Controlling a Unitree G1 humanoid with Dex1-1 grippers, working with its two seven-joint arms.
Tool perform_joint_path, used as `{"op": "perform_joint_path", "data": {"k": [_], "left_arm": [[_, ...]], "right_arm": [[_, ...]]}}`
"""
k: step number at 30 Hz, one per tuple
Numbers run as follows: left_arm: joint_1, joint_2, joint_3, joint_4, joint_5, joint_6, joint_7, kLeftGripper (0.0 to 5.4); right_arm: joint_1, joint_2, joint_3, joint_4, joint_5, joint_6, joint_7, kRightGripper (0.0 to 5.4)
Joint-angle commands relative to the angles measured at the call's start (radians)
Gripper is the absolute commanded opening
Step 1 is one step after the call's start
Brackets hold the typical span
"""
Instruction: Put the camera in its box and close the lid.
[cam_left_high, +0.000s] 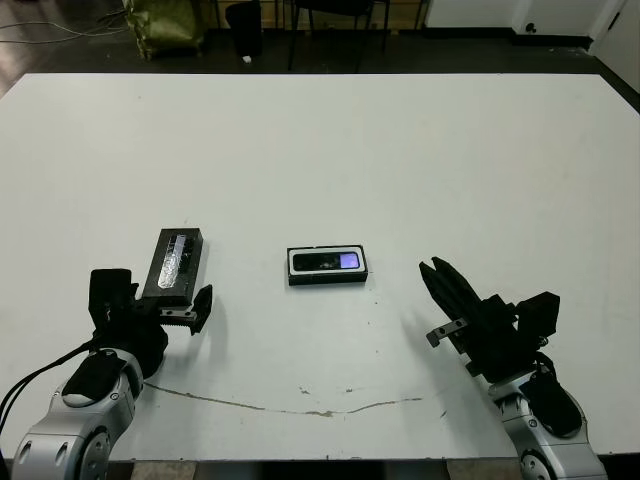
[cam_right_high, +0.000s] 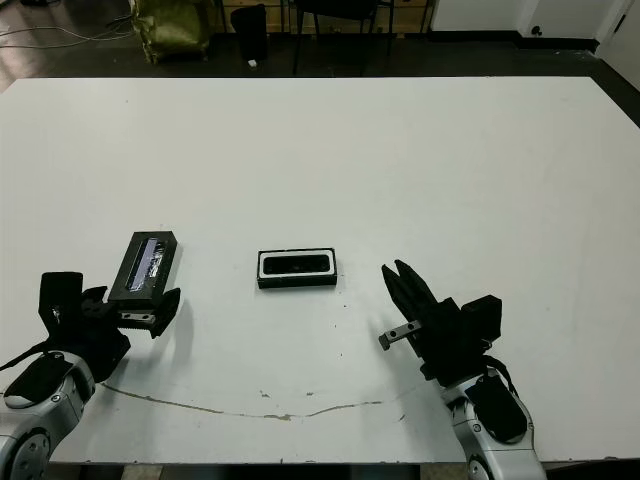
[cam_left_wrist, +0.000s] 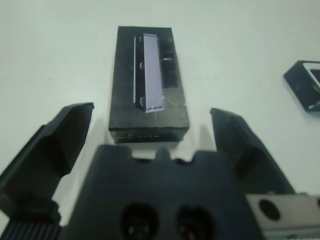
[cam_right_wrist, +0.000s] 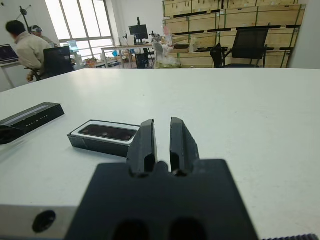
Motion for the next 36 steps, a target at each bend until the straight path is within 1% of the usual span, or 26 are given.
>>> {"op": "perform_joint_path", "data": {"k": [1,3,6,9,12,16,19,22,28,31,36], "left_arm": [[0.022,-0.015,-0.004,0.006,0.015,0.014,0.019,5.37],[0.023,-0.033,-0.001,0.006,0.015,0.015,0.031,5.37],[0.023,-0.060,0.000,0.011,0.026,0.008,0.062,5.00],[0.024,-0.092,0.009,0.000,0.031,0.020,0.093,4.28],[0.025,-0.100,0.007,-0.010,0.036,0.029,0.104,3.53],[0.026,-0.109,0.015,-0.010,0.028,0.040,0.103,2.54],[0.033,-0.107,0.013,-0.010,0.029,0.033,0.096,2.07],[0.038,-0.102,0.014,-0.006,0.025,0.024,0.083,1.92],[0.051,-0.099,0.022,0.012,0.018,-0.026,0.047,1.92],[0.057,-0.101,0.024,0.007,0.017,-0.040,0.039,1.92],[0.079,-0.098,0.015,-0.019,0.015,-0.099,0.008,1.92]], "right_arm": [[0.011,-0.004,-0.002,0.002,-0.003,0.017,-0.006,0.00],[0.015,-0.002,0.000,-0.007,-0.008,0.024,-0.014,0.00],[0.015,-0.003,0.002,-0.010,-0.011,0.024,-0.017,0.00],[0.014,-0.004,0.002,-0.012,-0.005,0.028,-0.015,0.00],[0.015,-0.004,0.001,-0.018,0.006,0.042,-0.014,0.00],[0.013,-0.003,0.001,-0.005,-0.002,0.013,-0.005,0.00],[0.013,-0.003,-0.001,-0.003,-0.001,0.015,-0.005,0.00],[0.016,-0.004,0.000,-0.011,-0.009,0.021,-0.013,0.00],[0.016,-0.001,0.001,-0.015,-0.006,0.034,-0.017,0.00],[0.012,-0.002,0.000,-0.001,-0.005,0.013,-0.005,0.00],[0.013,-0.004,0.001,-0.003,-0.012,0.018,-0.009,0.00]]}}
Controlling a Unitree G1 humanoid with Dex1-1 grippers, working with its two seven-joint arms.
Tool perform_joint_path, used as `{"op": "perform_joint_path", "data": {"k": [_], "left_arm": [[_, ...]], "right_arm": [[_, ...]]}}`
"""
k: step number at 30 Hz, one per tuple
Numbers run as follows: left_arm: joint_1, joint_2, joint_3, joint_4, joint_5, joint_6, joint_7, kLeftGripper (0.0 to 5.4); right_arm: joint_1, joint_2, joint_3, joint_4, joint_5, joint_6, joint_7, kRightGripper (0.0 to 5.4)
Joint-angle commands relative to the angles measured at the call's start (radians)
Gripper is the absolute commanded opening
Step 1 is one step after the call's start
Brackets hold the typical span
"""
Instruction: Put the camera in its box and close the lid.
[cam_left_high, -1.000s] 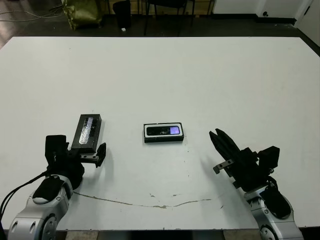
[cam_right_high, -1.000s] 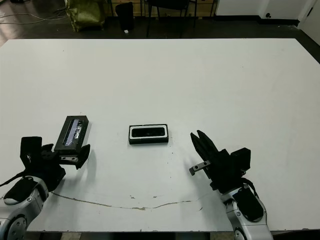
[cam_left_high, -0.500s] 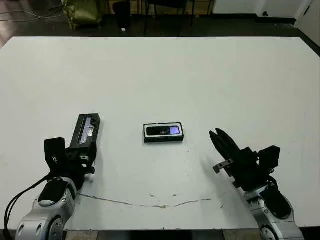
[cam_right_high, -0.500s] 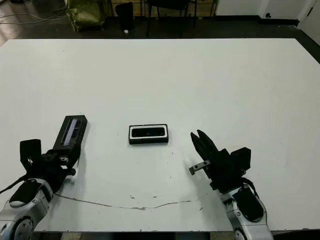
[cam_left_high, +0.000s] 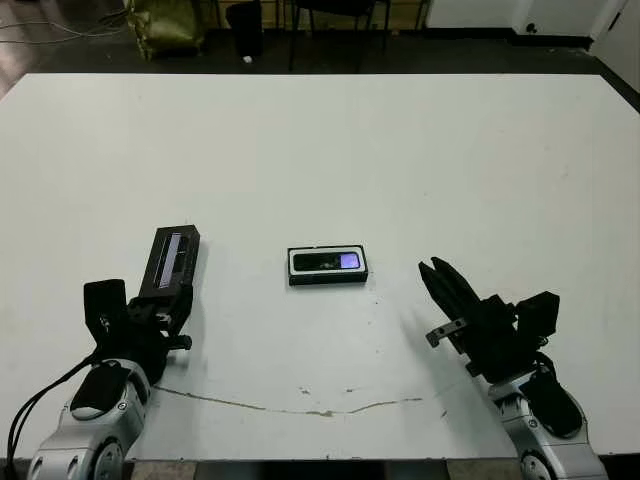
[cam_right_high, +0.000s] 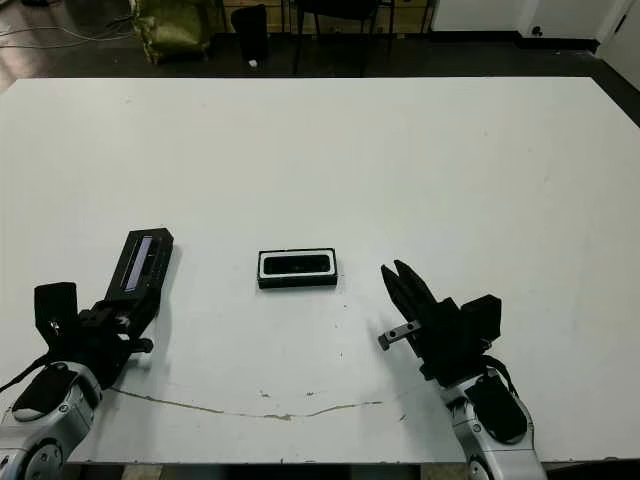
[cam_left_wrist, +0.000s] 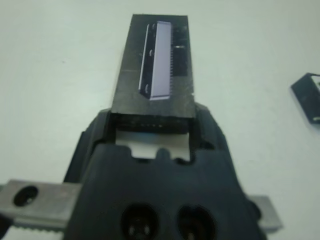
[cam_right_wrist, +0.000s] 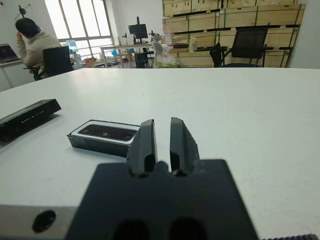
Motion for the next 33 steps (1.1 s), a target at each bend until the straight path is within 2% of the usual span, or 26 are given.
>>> {"op": "perform_joint_path", "data": {"k": [1,8,12,15,19,25,30,33], "left_arm": [[0.028,0.008,-0.006,-0.020,-0.004,-0.045,-0.026,1.92],[0.009,0.030,0.015,-0.139,-0.046,-0.096,-0.073,1.92],[-0.025,0.090,0.051,-0.155,-0.083,-0.129,-0.137,1.92],[-0.063,0.153,0.075,-0.119,-0.105,-0.191,-0.220,1.92],[-0.129,0.264,0.073,-0.024,-0.062,-0.326,-0.333,1.92],[-0.285,0.403,0.038,0.090,-0.023,-0.366,-0.431,1.92],[-0.434,0.454,-0.051,0.223,0.049,-0.414,-0.488,1.92],[-0.501,0.479,-0.124,0.285,0.113,-0.444,-0.528,1.92]], "right_arm": [[0.011,-0.005,0.001,0.005,-0.008,0.010,-0.004,0.00],[0.006,-0.002,0.000,0.023,0.002,-0.013,0.014,0.00],[0.011,-0.003,0.001,0.012,-0.010,0.002,0.000,0.00],[0.008,0.004,0.001,0.031,-0.007,-0.024,0.011,0.00],[0.012,0.009,0.002,0.022,-0.004,-0.004,-0.001,0.00],[0.019,0.000,0.002,0.001,-0.019,0.004,-0.012,0.00],[0.021,-0.003,-0.003,0.005,-0.010,-0.003,-0.004,0.00],[0.028,-0.004,-0.009,-0.014,-0.001,0.026,-0.016,0.00]]}}
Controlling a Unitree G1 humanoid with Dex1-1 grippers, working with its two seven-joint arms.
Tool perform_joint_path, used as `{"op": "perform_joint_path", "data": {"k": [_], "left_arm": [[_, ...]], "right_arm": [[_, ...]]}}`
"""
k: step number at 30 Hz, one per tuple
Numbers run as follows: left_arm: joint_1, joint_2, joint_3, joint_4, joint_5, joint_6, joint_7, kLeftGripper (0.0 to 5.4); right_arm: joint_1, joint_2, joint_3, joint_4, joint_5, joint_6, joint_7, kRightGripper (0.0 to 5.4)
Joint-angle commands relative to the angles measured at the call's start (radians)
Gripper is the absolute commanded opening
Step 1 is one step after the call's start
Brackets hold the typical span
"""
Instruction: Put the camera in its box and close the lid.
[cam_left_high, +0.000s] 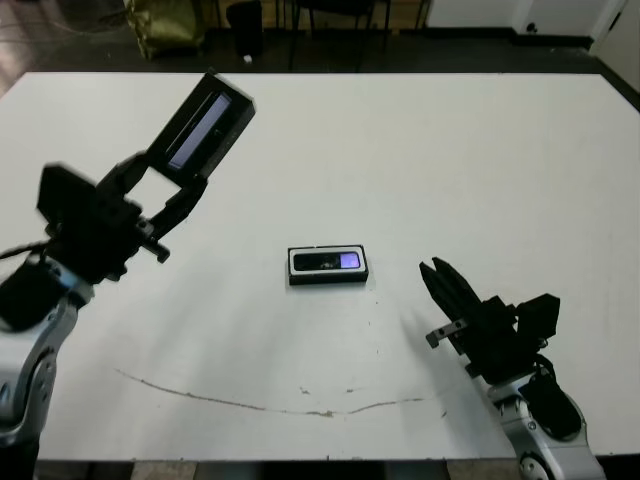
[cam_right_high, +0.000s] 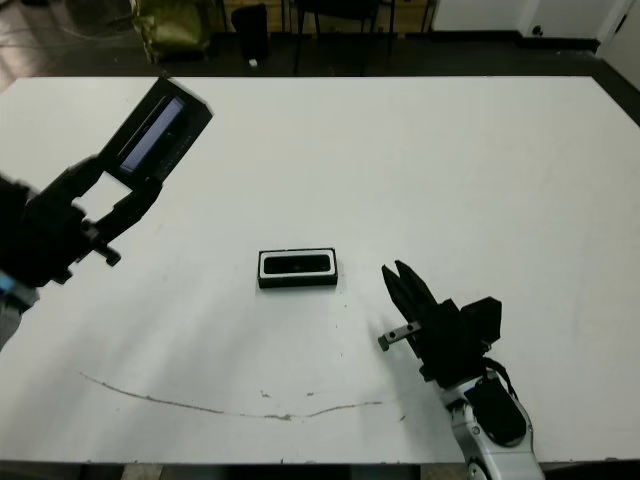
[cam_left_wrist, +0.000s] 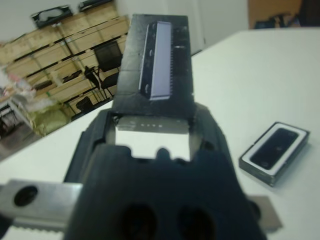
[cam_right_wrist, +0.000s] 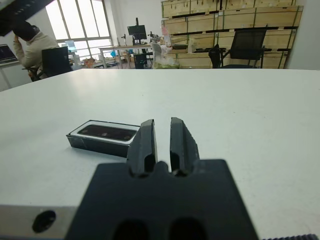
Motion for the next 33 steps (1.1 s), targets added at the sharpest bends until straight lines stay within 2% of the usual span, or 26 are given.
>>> {"op": "perform_joint_path", "data": {"k": [1,6,12,15,18,22,25,28,33], "left_arm": [[-0.058,0.052,-0.085,0.068,0.080,-0.027,-0.053,1.92],[-0.154,0.100,-0.213,0.168,0.191,-0.056,-0.147,1.92],[-0.225,0.080,-0.280,0.327,0.235,-0.143,-0.215,1.92],[-0.238,0.078,-0.293,0.391,0.235,-0.204,-0.249,1.92],[-0.242,0.082,-0.310,0.438,0.247,-0.262,-0.285,1.92],[-0.228,0.093,-0.340,0.440,0.287,-0.276,-0.308,1.92],[-0.223,0.091,-0.353,0.459,0.285,-0.288,-0.343,1.92],[-0.222,0.084,-0.358,0.482,0.256,-0.302,-0.393,1.92],[-0.232,0.088,-0.370,0.493,0.213,-0.240,-0.496,1.92]], "right_arm": [[0.018,-0.011,-0.008,-0.017,0.004,0.044,-0.013,0.00],[0.025,-0.016,-0.015,-0.029,0.005,0.044,-0.008,0.00],[0.025,-0.012,-0.023,-0.011,0.036,0.031,0.014,0.00],[0.027,-0.013,-0.024,-0.019,0.048,0.049,0.007,0.00],[0.025,-0.021,-0.022,-0.024,0.033,0.050,0.003,0.00],[0.031,-0.020,-0.015,-0.053,0.016,0.077,-0.021,0.00],[0.033,-0.019,-0.014,-0.064,0.016,0.091,-0.024,0.00],[0.026,-0.019,-0.017,-0.041,0.019,0.064,-0.005,0.00],[0.029,-0.018,-0.019,-0.042,0.019,0.061,-0.003,0.00]]}}
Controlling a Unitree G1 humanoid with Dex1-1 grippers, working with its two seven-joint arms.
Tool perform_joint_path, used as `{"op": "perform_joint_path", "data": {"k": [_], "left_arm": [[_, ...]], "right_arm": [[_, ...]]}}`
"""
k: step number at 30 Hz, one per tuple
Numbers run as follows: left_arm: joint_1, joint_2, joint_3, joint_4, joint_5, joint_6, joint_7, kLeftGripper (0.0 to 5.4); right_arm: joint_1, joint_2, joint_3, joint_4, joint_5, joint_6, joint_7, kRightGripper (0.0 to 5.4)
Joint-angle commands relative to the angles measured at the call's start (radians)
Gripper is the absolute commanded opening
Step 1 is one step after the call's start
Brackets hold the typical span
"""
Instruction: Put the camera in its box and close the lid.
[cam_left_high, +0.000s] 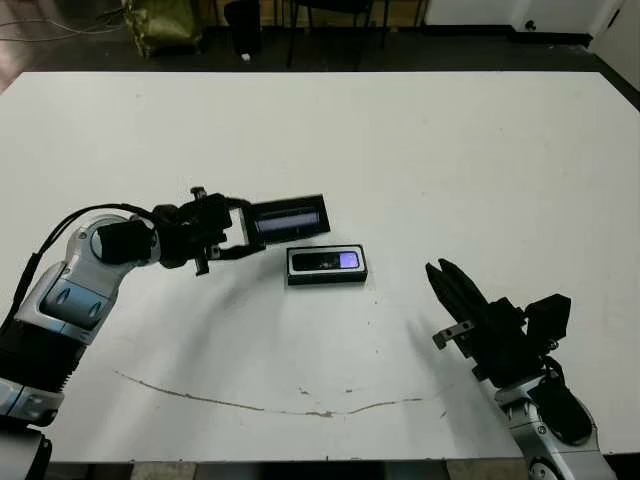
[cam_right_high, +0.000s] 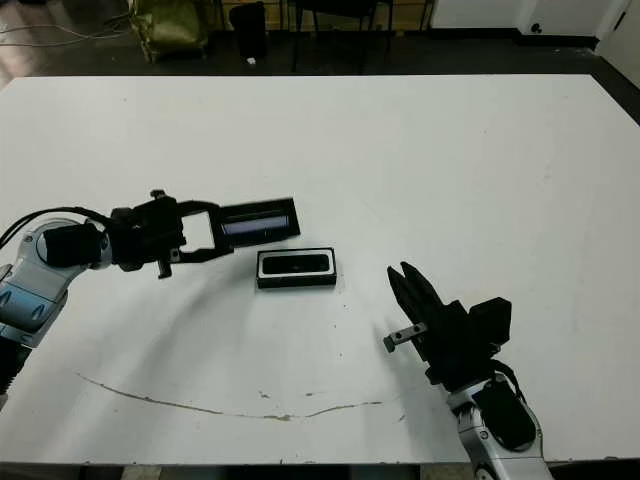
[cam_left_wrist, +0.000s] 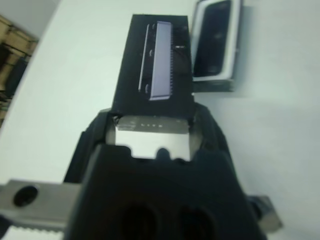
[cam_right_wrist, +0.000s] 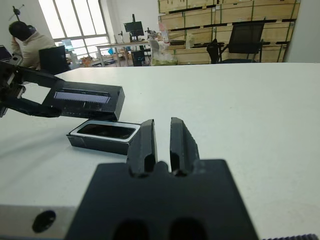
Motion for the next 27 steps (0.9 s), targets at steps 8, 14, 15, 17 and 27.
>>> {"op": "perform_joint_path", "data": {"k": [8,14,15,17,27], "left_arm": [[-0.028,-0.006,-0.016,0.086,-0.109,0.132,-0.198,1.92],[-0.028,-0.051,0.012,0.142,-0.159,0.097,-0.215,1.92],[-0.029,-0.061,0.016,0.151,-0.166,0.100,-0.213,1.92],[-0.039,-0.076,0.018,0.173,-0.171,0.107,-0.214,1.92],[-0.083,-0.132,0.007,0.296,-0.120,0.032,-0.167,1.92]], "right_arm": [[0.007,-0.010,-0.001,0.020,-0.011,-0.004,0.006,0.00],[0.007,-0.009,0.003,0.018,-0.018,0.001,-0.001,0.00],[0.006,-0.010,0.003,0.022,-0.019,-0.006,0.003,0.00],[0.004,-0.009,0.003,0.031,-0.017,-0.017,0.010,0.00],[0.003,-0.004,0.002,0.054,-0.015,-0.042,0.023,0.00]]}}
